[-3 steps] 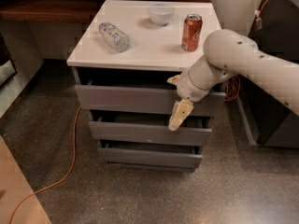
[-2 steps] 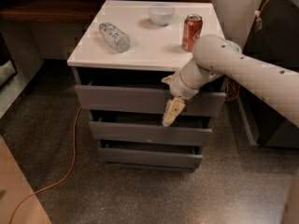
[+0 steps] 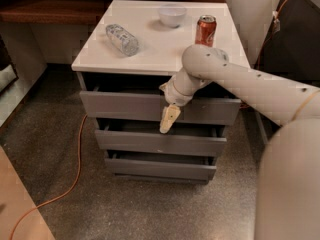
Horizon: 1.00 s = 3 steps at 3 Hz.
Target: Open top drawer
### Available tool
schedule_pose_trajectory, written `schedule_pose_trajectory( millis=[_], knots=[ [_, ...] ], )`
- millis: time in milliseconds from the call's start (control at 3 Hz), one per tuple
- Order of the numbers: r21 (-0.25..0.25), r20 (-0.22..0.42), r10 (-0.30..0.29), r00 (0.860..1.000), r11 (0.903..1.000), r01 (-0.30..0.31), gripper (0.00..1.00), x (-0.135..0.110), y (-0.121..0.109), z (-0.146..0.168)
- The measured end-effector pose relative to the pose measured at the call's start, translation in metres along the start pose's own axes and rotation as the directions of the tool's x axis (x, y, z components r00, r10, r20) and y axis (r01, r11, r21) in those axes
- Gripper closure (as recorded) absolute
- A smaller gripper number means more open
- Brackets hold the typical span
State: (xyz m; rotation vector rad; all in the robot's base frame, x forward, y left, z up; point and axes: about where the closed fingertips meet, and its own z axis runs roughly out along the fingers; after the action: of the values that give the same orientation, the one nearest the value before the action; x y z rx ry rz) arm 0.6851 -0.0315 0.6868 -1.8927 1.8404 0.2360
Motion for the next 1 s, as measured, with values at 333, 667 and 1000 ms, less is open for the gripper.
schedule_pose_trajectory(
  millis=[333,667,1000],
  knots=[
    [-0.005,-0.024,-0.001,1.0,1.0,0.0,0.0,-0.003,-0.008,0.019],
    [-0.008,-0.046,0.006,0.999,1.0,-0.006,0.0,-0.01,-0.016,0.036],
    [-0.016,-0.053,0.024,0.998,0.9996,-0.025,0.12,-0.015,-0.015,0.046]
  ],
)
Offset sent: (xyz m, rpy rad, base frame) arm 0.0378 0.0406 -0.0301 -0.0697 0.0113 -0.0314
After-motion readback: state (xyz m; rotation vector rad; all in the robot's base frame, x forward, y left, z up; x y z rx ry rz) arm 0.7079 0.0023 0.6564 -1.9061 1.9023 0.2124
